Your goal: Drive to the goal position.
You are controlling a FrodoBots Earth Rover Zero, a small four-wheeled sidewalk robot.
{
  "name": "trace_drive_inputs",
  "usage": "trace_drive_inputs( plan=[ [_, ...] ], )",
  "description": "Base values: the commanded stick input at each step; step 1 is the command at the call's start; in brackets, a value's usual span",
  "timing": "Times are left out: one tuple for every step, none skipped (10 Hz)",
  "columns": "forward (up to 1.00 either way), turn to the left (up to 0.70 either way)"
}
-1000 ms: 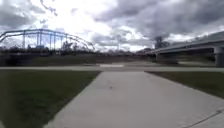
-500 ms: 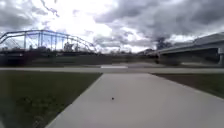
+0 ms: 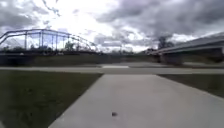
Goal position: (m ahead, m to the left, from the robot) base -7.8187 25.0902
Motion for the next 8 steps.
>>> trace_drive_inputs(
  plan=[
    [1.00, 0.00],
    [1.00, 0.00],
    [1.00, 0.00],
    [1.00, 0.00],
    [1.00, 0.00],
    [1.00, 0.00],
    [1.00, 0.00],
    [1.00, 0.00]
  ],
)
